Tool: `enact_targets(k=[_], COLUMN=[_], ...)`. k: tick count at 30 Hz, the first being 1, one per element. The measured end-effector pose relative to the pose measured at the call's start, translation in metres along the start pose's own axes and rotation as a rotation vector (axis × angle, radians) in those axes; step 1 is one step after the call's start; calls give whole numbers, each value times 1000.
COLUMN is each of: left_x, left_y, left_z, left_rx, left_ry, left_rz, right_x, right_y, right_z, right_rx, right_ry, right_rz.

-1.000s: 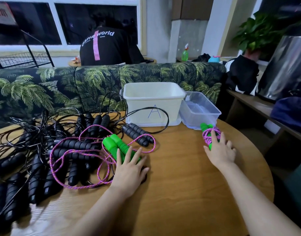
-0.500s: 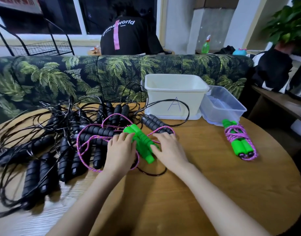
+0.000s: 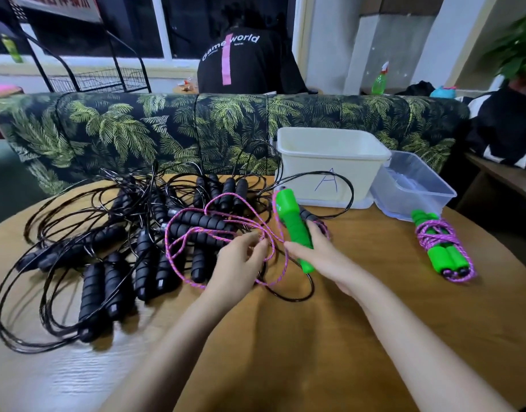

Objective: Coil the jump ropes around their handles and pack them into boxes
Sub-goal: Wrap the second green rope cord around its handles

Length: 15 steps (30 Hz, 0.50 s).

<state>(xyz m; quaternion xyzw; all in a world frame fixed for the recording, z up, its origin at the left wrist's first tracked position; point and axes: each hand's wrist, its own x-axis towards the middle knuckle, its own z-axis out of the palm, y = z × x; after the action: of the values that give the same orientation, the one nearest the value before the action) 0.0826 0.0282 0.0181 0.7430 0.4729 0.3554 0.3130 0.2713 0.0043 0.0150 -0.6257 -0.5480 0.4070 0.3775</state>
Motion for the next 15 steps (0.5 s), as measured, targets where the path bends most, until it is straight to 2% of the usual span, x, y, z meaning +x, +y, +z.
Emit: enact_targets(k=[2,4,8,10,11,13,15], left_x=[-8,-21,-46,-56,-61,-69,-73], left_y=[22,37,32,24,19,12,2], left_z=[5,14,25,18,14,5,-2], left_rx=[-205,-393,-429,-221,-24,392,671], left_ry=[-188,-359,-427,-425,-456,-527,-587], left_rz=[-118,-141,-160,-101,-27,145,243], right_x=[-30,-60,-114,-128,-131,-133,-132], right_y=[-2,-1,-2,3,8,18,27], right_z=[8,20,25,15,11,4,1], right_rx=[290,436,234,59,-70,-236,-227], right_ry=[-4,-50,-208,-281,-266,-129,53], right_rz=[-5,55,7,-44,-78,-187,-273])
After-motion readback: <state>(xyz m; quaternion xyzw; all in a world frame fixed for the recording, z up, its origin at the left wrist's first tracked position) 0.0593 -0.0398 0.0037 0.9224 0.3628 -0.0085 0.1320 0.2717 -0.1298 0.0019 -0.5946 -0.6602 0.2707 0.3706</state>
